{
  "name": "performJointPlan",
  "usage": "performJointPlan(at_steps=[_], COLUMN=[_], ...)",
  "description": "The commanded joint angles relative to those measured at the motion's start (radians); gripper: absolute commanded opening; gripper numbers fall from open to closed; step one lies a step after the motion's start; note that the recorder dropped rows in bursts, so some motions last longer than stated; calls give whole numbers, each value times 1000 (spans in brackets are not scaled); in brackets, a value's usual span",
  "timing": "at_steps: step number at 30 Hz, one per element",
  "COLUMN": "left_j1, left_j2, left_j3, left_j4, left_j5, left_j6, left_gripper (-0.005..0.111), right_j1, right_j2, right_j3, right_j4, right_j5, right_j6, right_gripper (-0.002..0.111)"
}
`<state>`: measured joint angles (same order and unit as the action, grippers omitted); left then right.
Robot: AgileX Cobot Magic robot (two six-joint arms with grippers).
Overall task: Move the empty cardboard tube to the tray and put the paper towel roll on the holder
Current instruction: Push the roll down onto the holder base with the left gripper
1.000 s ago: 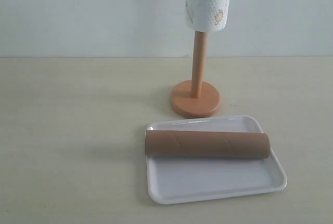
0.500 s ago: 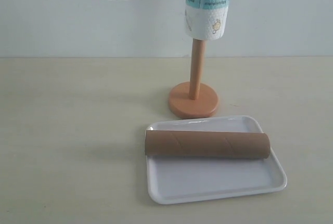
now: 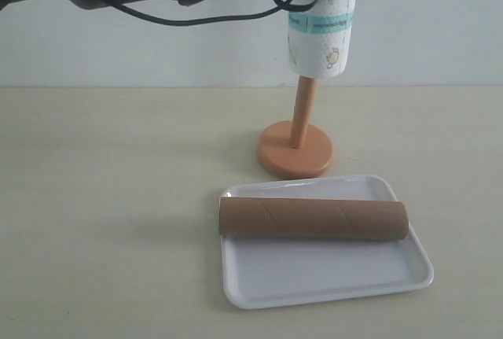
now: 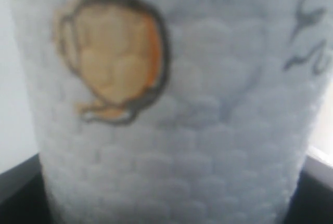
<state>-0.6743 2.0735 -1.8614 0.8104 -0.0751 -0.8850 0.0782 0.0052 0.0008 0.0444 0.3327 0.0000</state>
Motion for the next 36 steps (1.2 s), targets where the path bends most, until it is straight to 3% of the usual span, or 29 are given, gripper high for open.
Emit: performJointPlan(at_steps=[1,7,14,20,28,36], left_j1=[20,48,73,128,135,144], left_j2=[-7,-15,-77,-88,-88,-83], left_j3=[41,109,217,329,394,463], left_j4=[-30,-37,-104,-265,-302,-309], left_j5=[-66,-134,-151,-373,-382,-428], left_j6=[-5,-5,108,157,286,292], left_gripper=[4,4,4,4,4,4], right_j1=[1,1,1,1,1,1], right_j2=[-5,-5,-5,-5,-5,-5], right_j3=[-1,-1,-1,-1,-1,-1], right_j4=[2,2,2,2,2,2], right_j5=[-11,-11,-11,-11,-11,-11], right_j6=[0,0,0,0,0,0], right_gripper=[1,1,1,1,1,1])
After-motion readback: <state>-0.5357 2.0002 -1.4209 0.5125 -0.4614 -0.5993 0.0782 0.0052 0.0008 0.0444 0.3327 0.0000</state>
